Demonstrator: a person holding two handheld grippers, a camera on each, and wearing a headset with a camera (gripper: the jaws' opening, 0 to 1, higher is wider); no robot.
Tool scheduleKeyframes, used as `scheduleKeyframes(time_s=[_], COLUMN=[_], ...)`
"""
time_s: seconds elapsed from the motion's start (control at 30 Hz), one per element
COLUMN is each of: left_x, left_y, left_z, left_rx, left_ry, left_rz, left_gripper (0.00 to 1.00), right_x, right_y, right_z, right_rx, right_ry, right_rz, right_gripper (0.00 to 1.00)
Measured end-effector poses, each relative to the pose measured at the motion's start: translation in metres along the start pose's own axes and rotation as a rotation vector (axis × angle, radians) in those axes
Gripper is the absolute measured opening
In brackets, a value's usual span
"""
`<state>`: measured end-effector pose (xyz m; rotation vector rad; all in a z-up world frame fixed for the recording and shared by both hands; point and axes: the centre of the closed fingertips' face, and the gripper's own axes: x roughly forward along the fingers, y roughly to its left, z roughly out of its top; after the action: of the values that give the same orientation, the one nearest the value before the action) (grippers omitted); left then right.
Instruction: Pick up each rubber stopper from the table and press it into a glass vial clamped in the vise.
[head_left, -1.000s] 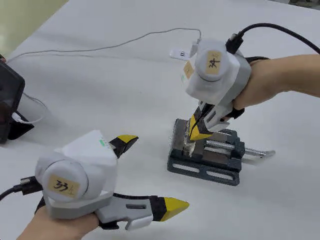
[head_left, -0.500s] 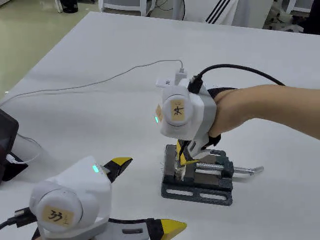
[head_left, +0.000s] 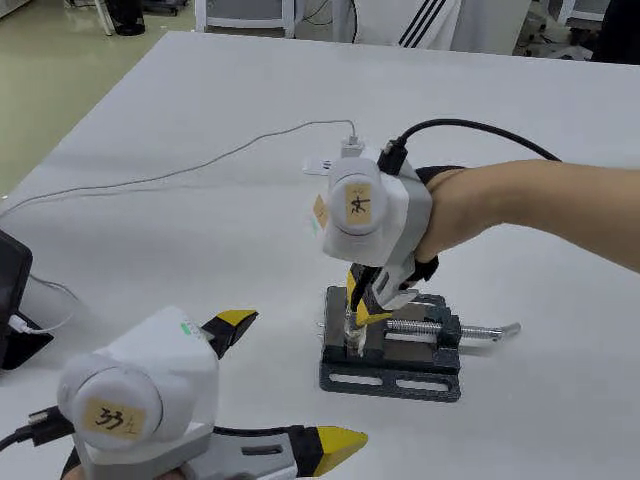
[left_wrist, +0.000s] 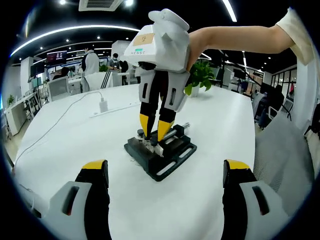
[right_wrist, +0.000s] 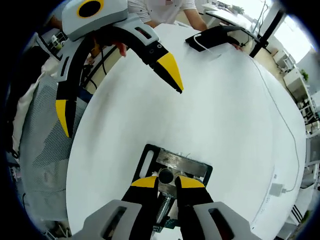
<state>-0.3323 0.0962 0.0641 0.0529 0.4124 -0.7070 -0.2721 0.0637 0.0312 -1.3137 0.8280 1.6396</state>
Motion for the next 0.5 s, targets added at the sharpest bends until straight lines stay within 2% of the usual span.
scheduleKeyframes(time_s=[0.07, 0.1, 0.13, 0.27, 0.5], left_x=[-0.001, -0.001, -0.001, -0.001, -0.001], left_y=[0.001, 0.001, 0.002, 0.003, 0.004], left_z=[-0.001, -0.001, -0.001, -0.003, -0.005], left_rx=[0.000, -0.001, 0.000, -0.002, -0.003], left_ry=[0.002, 0.003, 0.004, 0.006, 0.011], left_rz=[0.002, 0.003, 0.003, 0.004, 0.005], left_gripper=[0.94, 0.94, 0.94, 0.94, 0.95], right_x=[-0.001, -0.002, -0.003, -0.006, -0.009], right_y=[0.004, 0.001, 0.002, 0.010, 0.019], right_z=[-0.001, 0.000, 0.001, 0.005, -0.004], right_rx=[0.009, 0.007, 0.010, 0.094, 0.222], right_ry=[-0.018, -0.038, -0.054, -0.167, -0.289], right_rz=[0.001, -0.031, -0.039, -0.057, -0.135], right_gripper=[0.24, 0.28, 0.31, 0.43, 0.66])
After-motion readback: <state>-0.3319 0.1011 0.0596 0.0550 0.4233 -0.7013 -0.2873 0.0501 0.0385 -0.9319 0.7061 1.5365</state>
